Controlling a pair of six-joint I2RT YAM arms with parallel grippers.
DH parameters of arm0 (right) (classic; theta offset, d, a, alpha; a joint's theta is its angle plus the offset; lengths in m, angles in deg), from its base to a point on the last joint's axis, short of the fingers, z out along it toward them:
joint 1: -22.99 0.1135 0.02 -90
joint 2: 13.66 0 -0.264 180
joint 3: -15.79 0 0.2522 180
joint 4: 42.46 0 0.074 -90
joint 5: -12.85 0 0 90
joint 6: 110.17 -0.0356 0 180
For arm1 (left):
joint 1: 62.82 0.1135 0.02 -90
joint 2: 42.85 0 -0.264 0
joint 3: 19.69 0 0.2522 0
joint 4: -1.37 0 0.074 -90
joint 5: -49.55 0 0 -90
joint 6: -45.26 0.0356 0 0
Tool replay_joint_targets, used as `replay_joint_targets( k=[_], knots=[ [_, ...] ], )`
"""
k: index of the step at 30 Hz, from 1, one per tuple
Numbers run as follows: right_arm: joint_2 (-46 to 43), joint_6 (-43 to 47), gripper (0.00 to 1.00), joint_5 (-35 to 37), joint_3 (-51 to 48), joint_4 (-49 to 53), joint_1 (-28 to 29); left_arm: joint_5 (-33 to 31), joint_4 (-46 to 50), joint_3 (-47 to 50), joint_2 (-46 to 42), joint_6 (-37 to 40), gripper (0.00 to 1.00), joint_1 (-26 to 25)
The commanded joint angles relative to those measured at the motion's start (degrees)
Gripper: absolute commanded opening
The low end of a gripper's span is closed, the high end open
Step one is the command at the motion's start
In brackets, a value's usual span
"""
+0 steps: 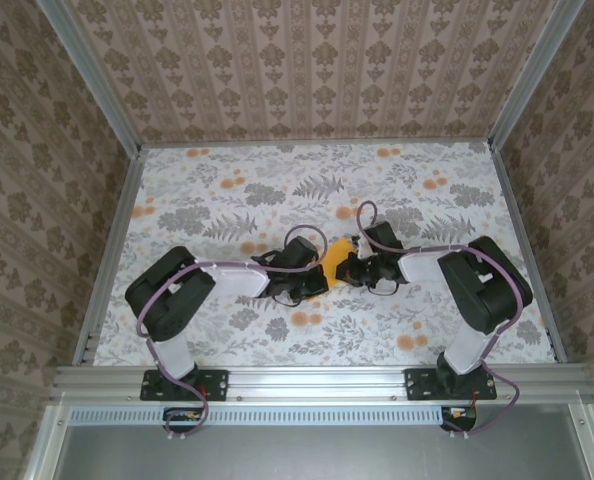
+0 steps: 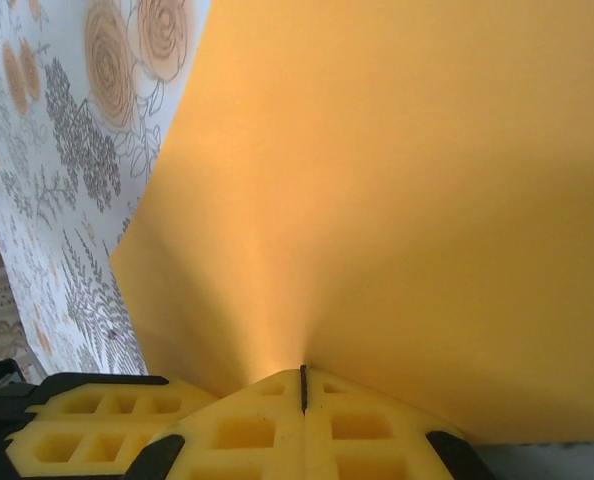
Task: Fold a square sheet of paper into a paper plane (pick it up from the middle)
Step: First fold in half a square sheet of paper at the center of the table.
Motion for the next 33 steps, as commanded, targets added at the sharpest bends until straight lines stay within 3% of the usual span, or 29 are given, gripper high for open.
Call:
replay_joint_targets(
  k=[1,23,33],
  knots=[
    [2.54,2.79,0.00,6.19,0.22,1.99,-3.84,0.95,10.59,3.74,1.25,-1.18,0.00,-0.19],
    [6.69,2.87,0.00,5.71,4.97,-0.43,-13.87,0.84,9.76,5.70,0.39,-1.71,0.00,-0.13],
    [-2.38,1.84,0.00,2.16,2.95,-0.31,-13.39,0.88,9.74,4.51,0.84,-0.75,0.00,-0.11]
  ],
)
